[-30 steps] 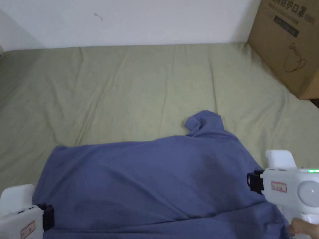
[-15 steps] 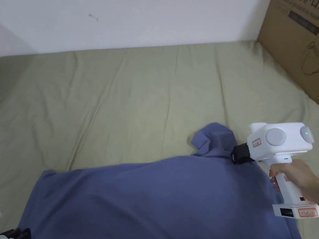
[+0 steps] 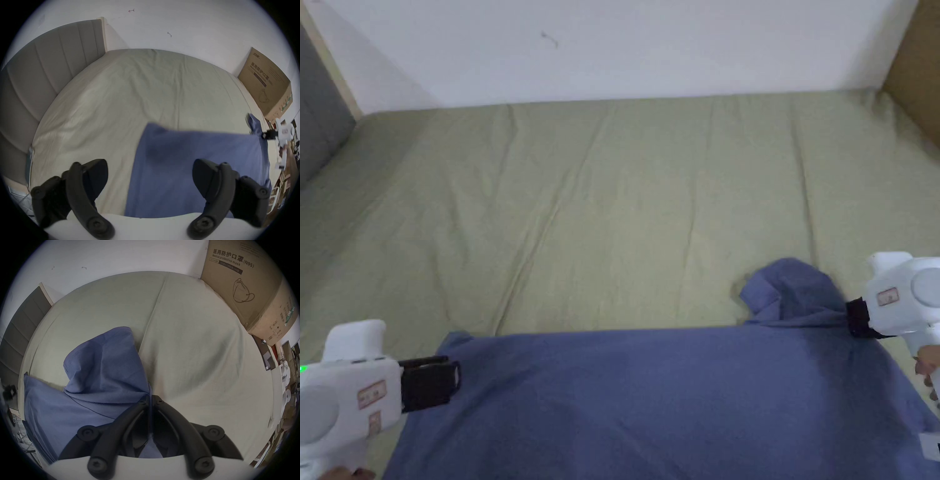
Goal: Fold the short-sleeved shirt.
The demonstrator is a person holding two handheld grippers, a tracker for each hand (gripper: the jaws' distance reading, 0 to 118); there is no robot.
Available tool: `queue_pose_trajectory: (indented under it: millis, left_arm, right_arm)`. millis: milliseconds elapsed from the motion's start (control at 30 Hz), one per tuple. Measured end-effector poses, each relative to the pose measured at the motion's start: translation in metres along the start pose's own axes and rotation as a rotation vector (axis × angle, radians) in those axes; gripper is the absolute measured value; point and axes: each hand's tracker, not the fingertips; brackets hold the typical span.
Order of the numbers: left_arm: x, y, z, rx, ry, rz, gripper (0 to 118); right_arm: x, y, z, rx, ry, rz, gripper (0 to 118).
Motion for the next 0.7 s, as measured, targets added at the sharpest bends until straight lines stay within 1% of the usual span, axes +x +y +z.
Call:
queue_pose_trajectory:
  millis: [67,167,200,233,267,300,333,367,400,433,467,533,567,600,700]
  left_arm:
    - [-0.001,0.025,-0.025,0.003,0.004,0.018,107]
    - [0.000,0.052,-0.072,-0.063,-0.058,0.060,106]
    - [0.000,0.056,-0.090,-0.107,-0.082,0.055,101]
    - [0.001,0.057,-0.103,-0.172,-0.064,0.062,90]
    - [0.004,0.053,-0.117,-0.232,-0.036,0.055,86]
    - [0.010,0.045,-0.125,-0.274,0.028,0.006,85]
    - [0.012,0.040,-0.117,-0.215,0.042,-0.034,81]
    - [0.019,0.044,-0.109,-0.189,0.036,-0.046,67]
    - [0.019,0.046,-0.106,-0.188,0.030,-0.021,52]
    - [0.018,0.048,-0.103,-0.187,0.033,-0.024,32]
    - [0.017,0.049,-0.099,-0.173,0.033,-0.040,3]
    - [0.016,0.052,-0.087,-0.166,0.025,-0.044,2]
    - [0.015,0.052,-0.081,-0.166,0.016,-0.045,2]
    - [0.015,0.053,-0.074,-0.163,-0.004,-0.040,2]
    - [0.012,0.056,-0.040,-0.115,-0.037,-0.030,2]
  right_arm:
    - [-0.001,0.000,0.001,0.000,0.001,-0.005,3]
    - [-0.001,0.002,-0.002,-0.009,0.001,-0.011,3]
    - [-0.001,0.002,-0.004,-0.015,0.001,-0.016,3]
    - [-0.002,0.002,-0.005,-0.019,-0.001,-0.020,3]
    - [-0.002,0.001,-0.006,-0.021,-0.002,-0.029,3]
    - [-0.004,0.001,-0.007,-0.022,-0.003,-0.032,3]
    - [-0.005,0.001,-0.007,-0.023,-0.006,-0.032,3]
    - [-0.006,0.001,-0.006,-0.024,-0.009,-0.028,3]
    - [-0.007,0.002,-0.005,-0.024,-0.012,-0.018,3]
    - [-0.007,0.002,-0.004,-0.021,-0.013,-0.018,3]
    - [-0.006,0.004,0.000,-0.019,-0.009,-0.017,3]
    - [-0.004,0.005,0.011,-0.007,0.004,-0.018,3]
    - [-0.001,0.006,0.018,0.001,0.046,-0.030,3]
    - [0.000,0.007,0.026,0.015,0.058,-0.040,3]
    - [0.002,0.009,0.057,0.079,0.043,-0.003,3]
